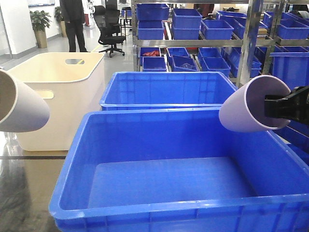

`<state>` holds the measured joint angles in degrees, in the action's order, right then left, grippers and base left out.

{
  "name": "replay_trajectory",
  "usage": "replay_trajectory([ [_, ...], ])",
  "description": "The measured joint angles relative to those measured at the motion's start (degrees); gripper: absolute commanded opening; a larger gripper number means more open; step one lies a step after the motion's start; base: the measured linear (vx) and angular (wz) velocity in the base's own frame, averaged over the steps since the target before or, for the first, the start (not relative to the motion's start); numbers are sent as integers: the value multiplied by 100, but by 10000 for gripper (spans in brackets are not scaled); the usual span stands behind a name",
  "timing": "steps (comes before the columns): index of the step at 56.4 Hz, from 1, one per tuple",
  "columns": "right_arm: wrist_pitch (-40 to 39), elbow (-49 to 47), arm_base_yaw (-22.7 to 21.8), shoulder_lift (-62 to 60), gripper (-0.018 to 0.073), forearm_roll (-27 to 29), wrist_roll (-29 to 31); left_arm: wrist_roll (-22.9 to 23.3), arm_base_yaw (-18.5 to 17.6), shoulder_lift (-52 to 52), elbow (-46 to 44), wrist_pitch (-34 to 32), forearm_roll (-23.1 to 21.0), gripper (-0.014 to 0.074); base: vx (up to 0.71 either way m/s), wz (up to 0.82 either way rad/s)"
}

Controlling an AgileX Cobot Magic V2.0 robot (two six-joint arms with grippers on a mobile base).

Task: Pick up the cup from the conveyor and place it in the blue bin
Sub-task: 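Lower both held cups over the nearest blue bin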

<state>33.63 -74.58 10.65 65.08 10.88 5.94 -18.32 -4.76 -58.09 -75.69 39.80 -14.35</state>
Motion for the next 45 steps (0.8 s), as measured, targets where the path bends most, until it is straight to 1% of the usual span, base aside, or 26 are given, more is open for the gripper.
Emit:
replay_trajectory([
  [5, 0, 0, 0, 0, -9, 0, 0, 18, 0, -24, 0, -27, -128, 2, 0, 0],
  [9, 0, 0, 0, 0, -9, 0, 0, 18, 0, -112, 0, -106, -362, 3, 0, 0],
  [17, 0, 0, 0, 0, -9, 0, 0, -41, 0, -459, 0, -260, -1060, 4, 0, 0],
  [22, 0, 0, 0, 0, -9, 0, 0, -238, -27, -756, 0, -339, -1622, 7, 0, 0],
  [27, 0, 0, 0, 0, -9, 0, 0, -742, -193, -1117, 0, -411, -2337, 11, 0, 0],
  [37, -13, 0, 0, 84, -1, 0, 0, -1983, -661, -1772, 0, -512, -3460, 29, 0, 0],
  [40, -13, 0, 0, 165, 1, 0, 0, -2209, -775, -1948, 0, -523, -3677, 41, 0, 0],
  [45, -13, 0, 0, 328, 12, 0, 0, -2368, -866, -2249, 0, -529, -3832, 85, 0, 0],
])
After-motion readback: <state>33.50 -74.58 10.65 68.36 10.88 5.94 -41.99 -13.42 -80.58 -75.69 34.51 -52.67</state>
